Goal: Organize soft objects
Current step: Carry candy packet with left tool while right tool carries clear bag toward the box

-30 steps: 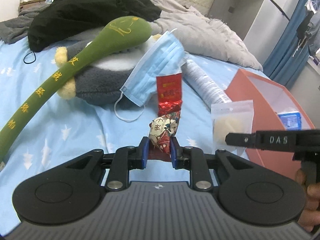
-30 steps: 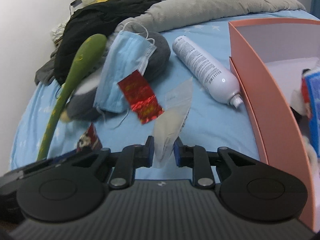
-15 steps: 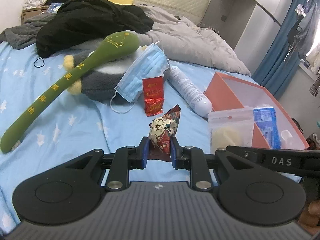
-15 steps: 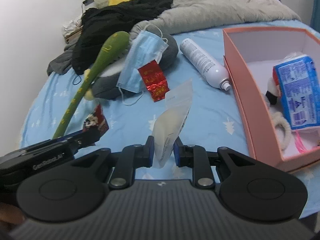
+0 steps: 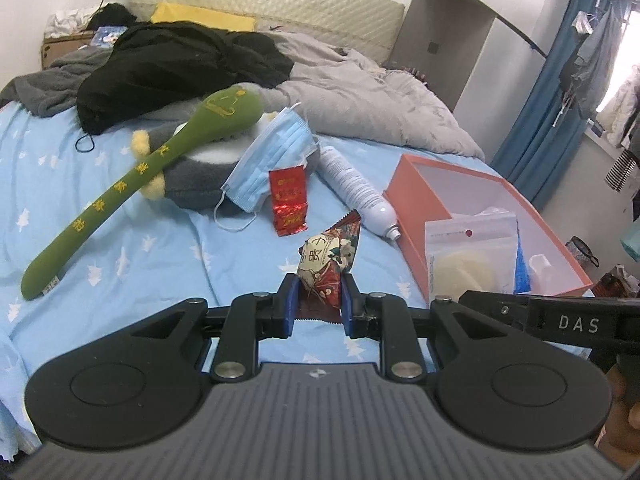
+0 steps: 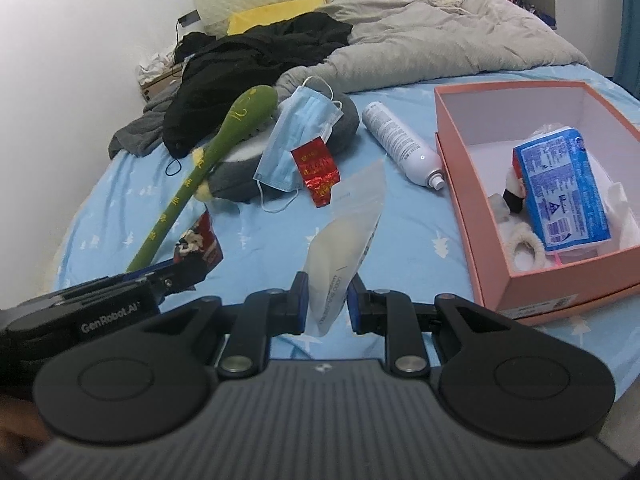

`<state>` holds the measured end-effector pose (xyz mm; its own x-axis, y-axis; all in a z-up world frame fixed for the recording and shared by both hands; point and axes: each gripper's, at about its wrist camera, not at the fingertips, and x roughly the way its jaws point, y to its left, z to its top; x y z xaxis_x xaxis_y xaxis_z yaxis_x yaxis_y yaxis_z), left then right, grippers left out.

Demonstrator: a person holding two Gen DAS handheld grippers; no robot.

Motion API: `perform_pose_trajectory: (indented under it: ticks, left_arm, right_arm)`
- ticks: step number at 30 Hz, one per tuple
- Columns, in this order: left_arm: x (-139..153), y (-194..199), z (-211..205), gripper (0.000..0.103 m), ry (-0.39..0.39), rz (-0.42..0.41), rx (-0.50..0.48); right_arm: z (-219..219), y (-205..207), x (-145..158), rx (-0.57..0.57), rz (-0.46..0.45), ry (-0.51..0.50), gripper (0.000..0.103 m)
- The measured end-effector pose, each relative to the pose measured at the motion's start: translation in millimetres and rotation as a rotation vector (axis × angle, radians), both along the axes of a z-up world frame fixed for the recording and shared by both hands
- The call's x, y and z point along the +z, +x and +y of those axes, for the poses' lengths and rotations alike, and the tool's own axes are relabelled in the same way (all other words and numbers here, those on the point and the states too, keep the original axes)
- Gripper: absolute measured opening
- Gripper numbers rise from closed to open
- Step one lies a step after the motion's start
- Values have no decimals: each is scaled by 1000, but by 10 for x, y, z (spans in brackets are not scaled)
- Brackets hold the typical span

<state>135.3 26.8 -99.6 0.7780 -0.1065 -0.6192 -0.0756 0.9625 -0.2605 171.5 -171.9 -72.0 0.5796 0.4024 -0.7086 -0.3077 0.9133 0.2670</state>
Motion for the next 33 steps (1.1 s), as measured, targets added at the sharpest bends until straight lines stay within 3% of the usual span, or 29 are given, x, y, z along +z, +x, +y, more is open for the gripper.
perform_pose_trajectory:
  ticks: [14, 33]
  left_arm:
    - [256, -17, -461, 26, 11, -46, -126]
    - [339, 128, -1507, 26, -23, -62, -346]
  right_arm:
    - [-341, -246, 260, -80, -73, 15, 24]
    - [-1214, -562, 348, -270, -96, -10, 24]
